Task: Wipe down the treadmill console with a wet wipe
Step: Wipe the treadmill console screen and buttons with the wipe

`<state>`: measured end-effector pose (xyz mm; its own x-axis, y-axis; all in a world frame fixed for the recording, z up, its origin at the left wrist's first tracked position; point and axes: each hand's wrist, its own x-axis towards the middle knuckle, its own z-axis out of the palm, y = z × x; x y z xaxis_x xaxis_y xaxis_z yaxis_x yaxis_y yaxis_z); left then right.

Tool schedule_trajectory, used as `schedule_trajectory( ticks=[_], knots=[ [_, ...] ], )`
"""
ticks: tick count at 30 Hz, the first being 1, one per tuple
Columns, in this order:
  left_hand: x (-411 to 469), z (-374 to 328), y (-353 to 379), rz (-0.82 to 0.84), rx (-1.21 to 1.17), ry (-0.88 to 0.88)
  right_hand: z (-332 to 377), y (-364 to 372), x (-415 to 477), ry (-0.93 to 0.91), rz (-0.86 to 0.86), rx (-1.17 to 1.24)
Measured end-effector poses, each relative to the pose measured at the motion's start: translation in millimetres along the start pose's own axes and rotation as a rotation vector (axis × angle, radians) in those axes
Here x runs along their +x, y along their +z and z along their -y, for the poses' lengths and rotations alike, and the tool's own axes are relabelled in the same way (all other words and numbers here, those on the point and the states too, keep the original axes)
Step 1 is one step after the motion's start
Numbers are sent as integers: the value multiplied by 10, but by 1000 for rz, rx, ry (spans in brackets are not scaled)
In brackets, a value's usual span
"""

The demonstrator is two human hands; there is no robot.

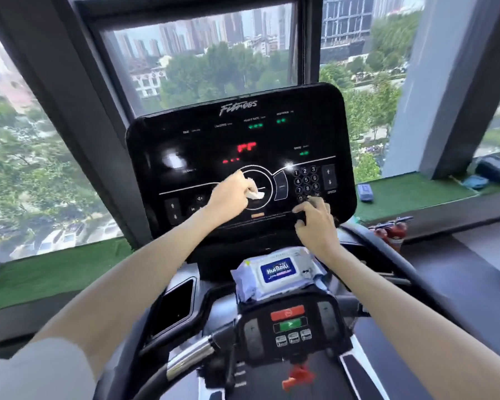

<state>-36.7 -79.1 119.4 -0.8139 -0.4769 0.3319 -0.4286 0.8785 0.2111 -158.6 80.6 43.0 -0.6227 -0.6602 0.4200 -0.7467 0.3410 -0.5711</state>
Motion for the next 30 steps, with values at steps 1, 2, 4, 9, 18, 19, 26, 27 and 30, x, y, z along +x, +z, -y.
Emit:
schedule_trajectory(
  ticks=[1,2,4,9,18,19,26,27,30],
  knots=[
    [45,-118,53,15,-68,12,-27,-85,-47,46,9,45],
    [87,-242,101,36,-108,35,-64,-179,-99,89,13,84],
    [168,-490,207,78,-135,88,-160,-394,-210,178,-3,143],
    [109,-1305,430,113,-424,199,-587,-885,-545,343,-52,67],
    [-624,-1542,766,289,-1013,-244,-320,-853,-887,408,63,336],
    [-714,-1445,739,288,-1059,-299,-259,-781,-893,418,73,357],
    [-1053,-640,502,244,-1209,-427,264,-163,-767,373,148,439],
    [-1024,-503,474,171,-1117,-437,324,-64,-722,358,157,434],
    [-848,3,353,-151,-727,-489,455,208,-580,308,225,372]
  ],
)
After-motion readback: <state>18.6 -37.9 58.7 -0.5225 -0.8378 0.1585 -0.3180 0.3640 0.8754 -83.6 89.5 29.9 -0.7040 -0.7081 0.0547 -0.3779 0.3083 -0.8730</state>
